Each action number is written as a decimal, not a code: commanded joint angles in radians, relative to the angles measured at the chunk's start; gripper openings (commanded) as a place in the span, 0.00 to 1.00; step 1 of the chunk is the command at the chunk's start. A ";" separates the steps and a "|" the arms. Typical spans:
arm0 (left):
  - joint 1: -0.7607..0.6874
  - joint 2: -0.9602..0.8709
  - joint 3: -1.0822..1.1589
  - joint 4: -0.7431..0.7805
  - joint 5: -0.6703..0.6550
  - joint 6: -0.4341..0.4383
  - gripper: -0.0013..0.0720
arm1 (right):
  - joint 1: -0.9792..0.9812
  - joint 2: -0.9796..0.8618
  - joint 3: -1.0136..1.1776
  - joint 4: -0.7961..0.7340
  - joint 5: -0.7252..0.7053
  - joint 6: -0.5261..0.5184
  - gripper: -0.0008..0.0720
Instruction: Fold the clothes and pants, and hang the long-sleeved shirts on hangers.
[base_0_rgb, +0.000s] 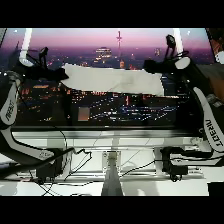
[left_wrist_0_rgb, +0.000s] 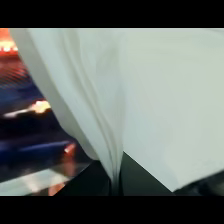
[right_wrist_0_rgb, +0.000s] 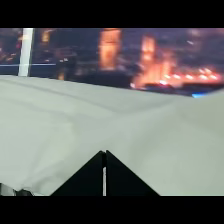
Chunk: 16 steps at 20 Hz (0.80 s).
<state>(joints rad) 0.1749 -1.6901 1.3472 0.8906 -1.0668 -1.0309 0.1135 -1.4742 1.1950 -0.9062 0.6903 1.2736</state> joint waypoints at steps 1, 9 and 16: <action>0.002 0.121 0.091 0.074 -0.233 -0.002 0.04 | 0.143 -0.091 0.102 -0.013 -0.028 -0.003 0.03; 0.003 0.480 0.098 0.066 -0.270 -0.002 0.04 | 0.606 -0.443 0.434 0.108 -0.037 0.157 0.03; -0.005 0.494 0.097 -0.121 -0.259 -0.002 0.04 | 0.732 -0.497 0.552 0.052 -0.202 0.158 0.03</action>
<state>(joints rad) 0.1703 -1.2060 1.4441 0.8650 -1.3312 -1.0328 0.8227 -1.9518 1.7119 -0.8215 0.5278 1.4254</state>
